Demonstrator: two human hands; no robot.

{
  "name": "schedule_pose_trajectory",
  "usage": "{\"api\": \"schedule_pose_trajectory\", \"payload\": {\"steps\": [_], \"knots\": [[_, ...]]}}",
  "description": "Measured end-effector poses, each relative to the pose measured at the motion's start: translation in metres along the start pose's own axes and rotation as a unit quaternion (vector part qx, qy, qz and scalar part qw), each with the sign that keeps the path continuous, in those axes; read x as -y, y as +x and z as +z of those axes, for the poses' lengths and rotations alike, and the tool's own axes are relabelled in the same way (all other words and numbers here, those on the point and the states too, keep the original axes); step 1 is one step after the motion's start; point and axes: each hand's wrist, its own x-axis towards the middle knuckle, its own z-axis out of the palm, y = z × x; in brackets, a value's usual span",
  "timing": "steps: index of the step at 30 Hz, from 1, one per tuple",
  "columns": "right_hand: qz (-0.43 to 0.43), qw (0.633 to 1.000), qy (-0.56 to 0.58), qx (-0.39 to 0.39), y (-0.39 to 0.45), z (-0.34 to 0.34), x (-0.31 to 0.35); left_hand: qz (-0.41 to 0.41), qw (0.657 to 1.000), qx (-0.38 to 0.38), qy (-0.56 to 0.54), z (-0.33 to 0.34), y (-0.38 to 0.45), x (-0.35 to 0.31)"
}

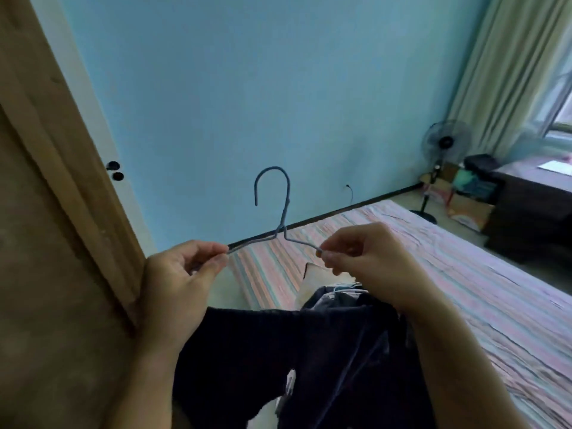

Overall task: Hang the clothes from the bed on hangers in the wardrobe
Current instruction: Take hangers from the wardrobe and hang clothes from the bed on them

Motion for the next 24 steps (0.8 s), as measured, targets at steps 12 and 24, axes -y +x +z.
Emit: {"api": "schedule_pose_trajectory", "payload": {"steps": [12,24], "knots": [[0.091,0.985,-0.056,-0.136,-0.096,-0.034,0.01,0.045,0.983,0.176,-0.039,0.04,-0.022,-0.017],[0.178,0.958,-0.105,-0.201,-0.09,-0.079,-0.085,0.015,0.959,0.282,-0.034,0.167,-0.014,0.016]]}}
